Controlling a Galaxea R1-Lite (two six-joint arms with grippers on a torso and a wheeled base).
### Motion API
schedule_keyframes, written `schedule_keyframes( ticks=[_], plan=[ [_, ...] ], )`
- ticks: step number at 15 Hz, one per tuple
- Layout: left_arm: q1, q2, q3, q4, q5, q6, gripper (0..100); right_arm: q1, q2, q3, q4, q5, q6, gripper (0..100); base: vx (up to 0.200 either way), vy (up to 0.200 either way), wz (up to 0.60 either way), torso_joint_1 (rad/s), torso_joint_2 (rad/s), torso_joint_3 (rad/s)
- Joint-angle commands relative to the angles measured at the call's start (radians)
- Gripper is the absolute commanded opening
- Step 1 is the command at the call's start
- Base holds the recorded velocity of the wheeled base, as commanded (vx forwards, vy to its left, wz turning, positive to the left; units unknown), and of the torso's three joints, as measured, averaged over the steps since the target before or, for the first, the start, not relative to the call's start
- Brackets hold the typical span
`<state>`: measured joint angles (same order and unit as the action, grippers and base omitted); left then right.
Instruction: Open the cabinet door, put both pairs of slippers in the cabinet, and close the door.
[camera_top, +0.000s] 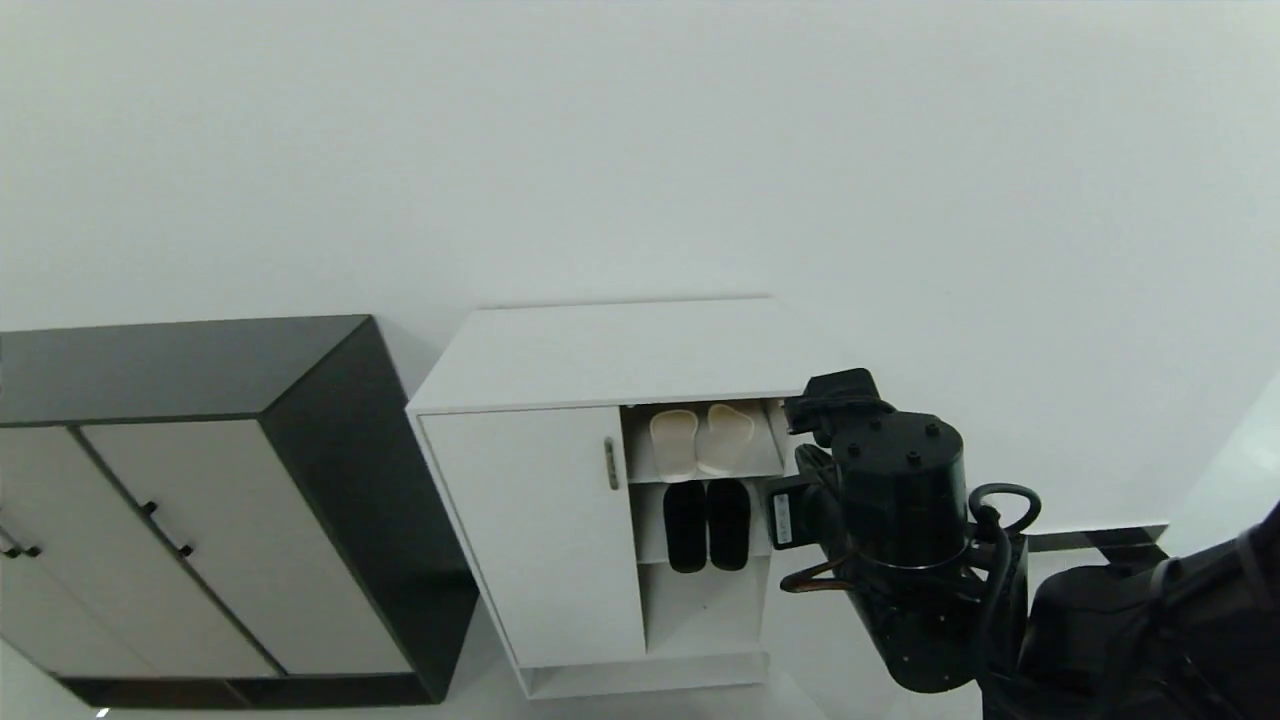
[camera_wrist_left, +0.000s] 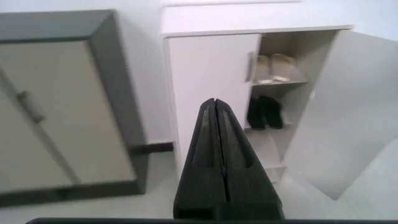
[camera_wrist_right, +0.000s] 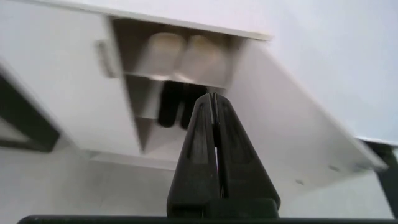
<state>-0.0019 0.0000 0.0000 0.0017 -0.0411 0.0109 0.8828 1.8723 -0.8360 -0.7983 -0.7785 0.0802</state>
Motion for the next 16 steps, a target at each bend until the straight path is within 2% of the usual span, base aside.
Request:
schedule_keyframes(
  ticks=[1, 3, 11, 16],
  plan=[
    [0.002, 0.002, 0.000, 0.000, 0.000, 0.000, 0, -0.008, 0.005, 0.003, 0.001, 0.001, 0.000, 0, 0.000, 0.000, -0.60, 0.012, 0.01, 0.002],
    [0.000, 0.002, 0.000, 0.000, 0.000, 0.000, 0, -0.024, 0.005, 0.000, 0.001, 0.001, -0.007, 0, 0.000, 0.000, -0.60, 0.007, 0.00, 0.002],
    [0.000, 0.002, 0.000, 0.000, 0.000, 0.001, 0, -0.068, 0.013, -0.003, -0.064, 0.004, -0.063, 0, 0.000, 0.000, 0.00, 0.000, 0.00, 0.000],
    [0.000, 0.000, 0.000, -0.002, 0.000, 0.001, 0, -0.133, 0.085, -0.069, -0.065, 0.024, -0.048, 0, -0.200, 0.000, 0.00, 0.002, 0.01, 0.002]
  ],
)
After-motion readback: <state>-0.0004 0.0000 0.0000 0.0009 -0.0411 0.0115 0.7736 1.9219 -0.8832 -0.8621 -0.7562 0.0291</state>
